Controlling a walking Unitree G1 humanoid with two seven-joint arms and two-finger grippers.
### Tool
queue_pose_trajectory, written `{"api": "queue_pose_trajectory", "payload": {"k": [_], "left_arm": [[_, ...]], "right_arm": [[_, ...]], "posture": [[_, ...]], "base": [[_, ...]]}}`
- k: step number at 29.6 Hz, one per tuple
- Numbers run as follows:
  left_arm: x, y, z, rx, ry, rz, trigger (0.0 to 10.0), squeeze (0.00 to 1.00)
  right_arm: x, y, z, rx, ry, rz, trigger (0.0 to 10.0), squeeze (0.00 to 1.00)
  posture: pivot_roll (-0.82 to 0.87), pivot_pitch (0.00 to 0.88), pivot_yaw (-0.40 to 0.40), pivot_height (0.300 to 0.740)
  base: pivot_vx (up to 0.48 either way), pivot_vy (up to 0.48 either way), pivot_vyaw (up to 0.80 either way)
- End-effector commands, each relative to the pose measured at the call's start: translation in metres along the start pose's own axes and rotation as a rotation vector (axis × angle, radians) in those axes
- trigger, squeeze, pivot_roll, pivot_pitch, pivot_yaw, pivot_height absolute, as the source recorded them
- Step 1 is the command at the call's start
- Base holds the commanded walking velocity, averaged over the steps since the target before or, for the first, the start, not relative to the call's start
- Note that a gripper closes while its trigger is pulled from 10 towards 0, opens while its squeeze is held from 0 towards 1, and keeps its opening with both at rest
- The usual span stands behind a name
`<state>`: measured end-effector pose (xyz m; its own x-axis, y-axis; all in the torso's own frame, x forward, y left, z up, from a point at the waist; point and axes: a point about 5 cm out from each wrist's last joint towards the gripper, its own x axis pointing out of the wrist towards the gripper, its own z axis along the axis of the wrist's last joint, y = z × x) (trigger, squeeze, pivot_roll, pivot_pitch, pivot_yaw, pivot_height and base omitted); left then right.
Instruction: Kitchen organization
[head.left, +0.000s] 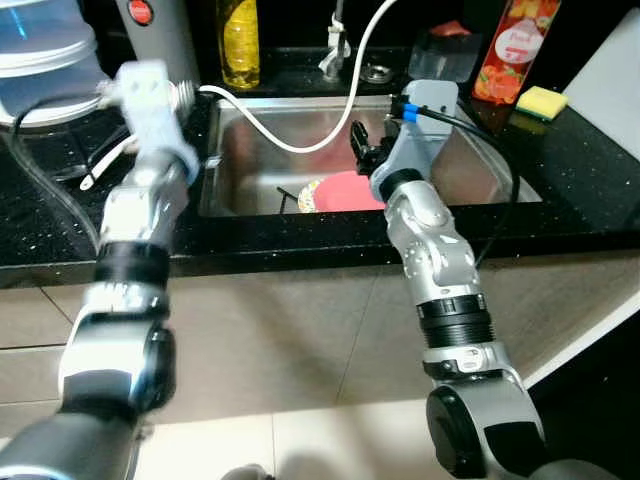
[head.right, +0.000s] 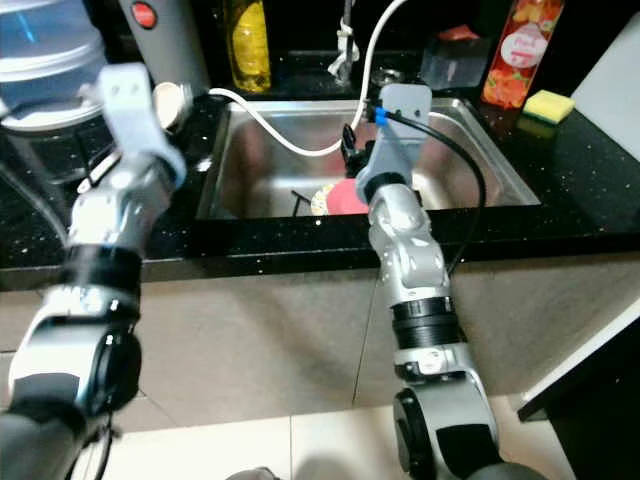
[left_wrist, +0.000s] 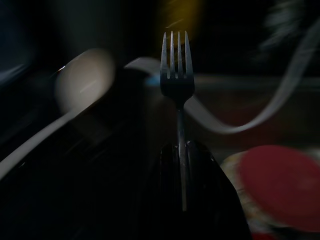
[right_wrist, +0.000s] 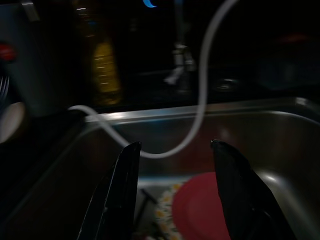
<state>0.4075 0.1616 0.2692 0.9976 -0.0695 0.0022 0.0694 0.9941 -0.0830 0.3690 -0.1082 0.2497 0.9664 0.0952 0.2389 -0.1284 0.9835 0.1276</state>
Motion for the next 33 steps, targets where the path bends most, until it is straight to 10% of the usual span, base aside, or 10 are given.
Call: {"api": "queue_pose_trajectory", "payload": {"k": [1,11,12,13,19,20,21,22,33], "left_arm": [[0.005,-0.015,-0.009,0.004,0.031,-0.076,10.0,0.0],[0.015,-0.035,-0.042,0.121,0.211,-0.168,10.0,0.01],[0.014,-0.035,-0.048,0.136,0.227,-0.179,10.0,0.31],[0.014,-0.034,-0.052,0.155,0.236,-0.184,10.0,1.0],[0.016,-0.028,-0.019,0.174,-0.061,-0.171,10.0,1.0],[0.015,-0.027,-0.009,0.172,-0.129,-0.171,10.0,0.29],[0.015,-0.027,-0.009,0.172,-0.129,-0.171,10.0,0.29],[0.014,-0.025,-0.003,0.177,-0.179,-0.166,10.0,0.0],[-0.034,0.004,-0.008,0.115,-0.407,0.018,10.0,0.0]], "right_arm": [[-0.002,-0.007,0.004,0.0,-0.008,-0.028,10.0,0.0],[-0.006,-0.014,0.014,-0.01,-0.043,-0.083,10.0,0.0],[-0.007,-0.015,0.014,-0.013,-0.043,-0.092,10.0,0.0],[-0.007,-0.017,0.014,-0.016,-0.043,-0.1,10.0,0.0],[-0.008,-0.023,0.019,-0.005,-0.066,-0.127,10.0,0.0],[-0.008,-0.022,0.021,0.003,-0.075,-0.125,10.0,0.0],[-0.008,-0.022,0.021,0.003,-0.075,-0.125,10.0,0.0],[-0.008,-0.021,0.022,0.01,-0.083,-0.123,10.0,0.0],[-0.008,-0.011,0.022,0.024,-0.106,-0.078,10.0,0.0]], "posture": [[0.08,0.014,0.043,0.74],[0.03,0.036,0.064,0.74],[0.02,0.039,0.064,0.74],[0.02,0.039,0.064,0.74],[0.04,0.047,0.05,0.74],[0.05,0.045,0.045,0.74],[0.05,0.045,0.045,0.74],[0.05,0.045,0.045,0.74],[0.08,0.012,0.028,0.74]], "base": [[0.0,0.0,0.0],[0.0,0.0,0.0],[0.0,0.0,0.0],[0.0,0.0,0.0],[0.0,0.0,0.0],[0.0,0.0,0.0],[0.0,0.0,0.0],[0.0,0.0,0.0],[0.0,0.0,0.0]]}}
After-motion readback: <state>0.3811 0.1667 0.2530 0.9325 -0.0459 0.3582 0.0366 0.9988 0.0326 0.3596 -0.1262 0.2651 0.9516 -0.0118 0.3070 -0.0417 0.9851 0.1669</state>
